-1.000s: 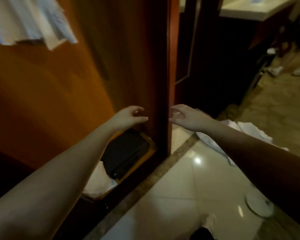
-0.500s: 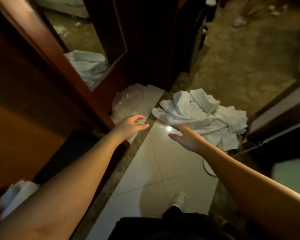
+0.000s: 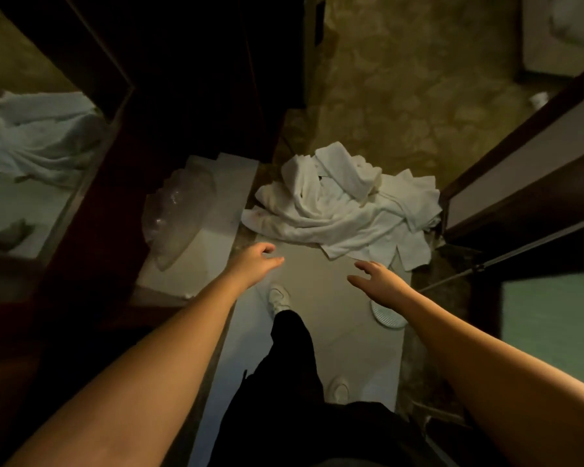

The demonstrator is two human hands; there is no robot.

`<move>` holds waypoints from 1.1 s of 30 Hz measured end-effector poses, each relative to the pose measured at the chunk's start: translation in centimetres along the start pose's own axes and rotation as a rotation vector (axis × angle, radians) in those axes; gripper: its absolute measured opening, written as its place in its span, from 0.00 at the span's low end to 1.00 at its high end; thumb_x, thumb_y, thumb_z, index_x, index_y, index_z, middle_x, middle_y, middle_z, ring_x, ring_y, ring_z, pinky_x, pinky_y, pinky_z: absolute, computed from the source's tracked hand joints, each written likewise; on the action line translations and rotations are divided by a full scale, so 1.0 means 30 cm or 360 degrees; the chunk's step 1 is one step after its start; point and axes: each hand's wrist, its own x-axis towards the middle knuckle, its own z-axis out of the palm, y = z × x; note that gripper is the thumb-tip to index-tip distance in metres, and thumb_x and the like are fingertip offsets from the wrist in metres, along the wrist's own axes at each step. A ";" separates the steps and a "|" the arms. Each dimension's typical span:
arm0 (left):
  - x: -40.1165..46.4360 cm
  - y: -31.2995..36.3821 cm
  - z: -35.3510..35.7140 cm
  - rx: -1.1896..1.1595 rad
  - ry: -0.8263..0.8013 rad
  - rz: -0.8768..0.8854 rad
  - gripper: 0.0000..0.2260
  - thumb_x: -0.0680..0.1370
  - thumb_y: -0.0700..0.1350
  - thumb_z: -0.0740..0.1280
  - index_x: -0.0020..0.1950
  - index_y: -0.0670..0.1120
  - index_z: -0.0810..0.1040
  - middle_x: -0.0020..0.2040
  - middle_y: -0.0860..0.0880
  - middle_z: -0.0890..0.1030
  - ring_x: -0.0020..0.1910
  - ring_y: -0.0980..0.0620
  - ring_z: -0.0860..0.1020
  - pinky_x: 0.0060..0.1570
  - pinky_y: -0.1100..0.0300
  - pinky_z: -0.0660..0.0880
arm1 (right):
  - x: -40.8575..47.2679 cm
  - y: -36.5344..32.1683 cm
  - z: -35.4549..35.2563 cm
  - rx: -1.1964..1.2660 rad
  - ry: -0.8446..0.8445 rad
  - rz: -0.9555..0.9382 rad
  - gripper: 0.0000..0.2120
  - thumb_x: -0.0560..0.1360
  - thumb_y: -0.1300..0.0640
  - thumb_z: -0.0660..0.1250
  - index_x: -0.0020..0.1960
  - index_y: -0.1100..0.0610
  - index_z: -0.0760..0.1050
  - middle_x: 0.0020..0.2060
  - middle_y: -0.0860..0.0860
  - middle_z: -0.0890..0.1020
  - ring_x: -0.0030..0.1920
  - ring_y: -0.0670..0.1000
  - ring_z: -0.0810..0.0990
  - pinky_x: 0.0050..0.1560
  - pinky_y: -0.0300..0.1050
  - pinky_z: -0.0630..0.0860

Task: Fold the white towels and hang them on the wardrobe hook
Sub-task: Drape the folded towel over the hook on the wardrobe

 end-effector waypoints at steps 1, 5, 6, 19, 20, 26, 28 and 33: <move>0.079 0.015 -0.015 0.0026 -0.0030 -0.0008 0.23 0.77 0.56 0.70 0.70 0.51 0.74 0.67 0.48 0.77 0.61 0.48 0.77 0.64 0.51 0.74 | 0.057 0.001 -0.018 0.0016 0.0003 0.0058 0.29 0.80 0.44 0.65 0.76 0.56 0.67 0.75 0.54 0.69 0.73 0.54 0.69 0.70 0.49 0.66; 0.377 0.087 -0.067 0.0102 -0.0189 -0.0039 0.21 0.79 0.54 0.69 0.70 0.49 0.74 0.66 0.48 0.76 0.54 0.50 0.77 0.48 0.58 0.75 | 0.290 -0.006 -0.079 0.0119 0.0003 0.0307 0.29 0.80 0.43 0.64 0.77 0.54 0.65 0.75 0.53 0.67 0.72 0.55 0.70 0.64 0.46 0.67; 0.446 0.102 -0.077 0.0132 -0.0220 -0.0041 0.21 0.79 0.54 0.68 0.70 0.48 0.74 0.66 0.48 0.76 0.52 0.51 0.77 0.43 0.61 0.73 | 0.345 -0.009 -0.094 0.0160 -0.0004 0.0355 0.29 0.80 0.42 0.64 0.77 0.54 0.65 0.76 0.53 0.67 0.72 0.55 0.70 0.63 0.46 0.67; 1.279 0.322 0.019 0.0271 -0.0420 -0.0048 0.10 0.81 0.48 0.65 0.57 0.44 0.78 0.53 0.44 0.80 0.49 0.48 0.77 0.47 0.56 0.71 | 1.042 0.146 -0.313 0.0477 0.0065 0.0574 0.25 0.82 0.46 0.62 0.75 0.56 0.68 0.74 0.53 0.70 0.73 0.53 0.69 0.67 0.44 0.65; 1.341 0.336 0.054 0.0285 -0.0407 -0.0058 0.10 0.81 0.47 0.65 0.57 0.42 0.78 0.52 0.44 0.80 0.50 0.46 0.77 0.49 0.56 0.71 | 1.104 0.176 -0.321 0.0485 0.0067 0.0576 0.25 0.82 0.46 0.62 0.75 0.56 0.68 0.74 0.53 0.70 0.72 0.53 0.70 0.66 0.44 0.65; 1.730 0.413 0.308 0.0221 -0.0427 -0.0115 0.12 0.80 0.48 0.65 0.56 0.41 0.80 0.54 0.43 0.82 0.55 0.43 0.79 0.55 0.55 0.74 | 1.522 0.328 -0.364 0.0483 0.0072 0.0509 0.22 0.82 0.48 0.62 0.73 0.56 0.70 0.73 0.54 0.71 0.71 0.55 0.71 0.67 0.44 0.66; 1.850 0.454 0.391 0.0041 -0.0427 -0.0173 0.13 0.80 0.48 0.64 0.57 0.41 0.79 0.56 0.41 0.81 0.56 0.42 0.79 0.61 0.50 0.75 | 1.653 0.363 -0.379 0.0445 0.0098 0.0471 0.22 0.82 0.48 0.62 0.74 0.56 0.70 0.73 0.54 0.71 0.72 0.55 0.70 0.67 0.44 0.65; 2.064 0.523 0.568 -0.0397 -0.0477 -0.0362 0.14 0.82 0.50 0.62 0.61 0.42 0.77 0.58 0.44 0.80 0.55 0.45 0.79 0.58 0.50 0.78 | 1.921 0.411 -0.401 0.0342 0.0156 0.0371 0.26 0.81 0.50 0.64 0.76 0.56 0.66 0.75 0.55 0.68 0.73 0.56 0.68 0.69 0.45 0.64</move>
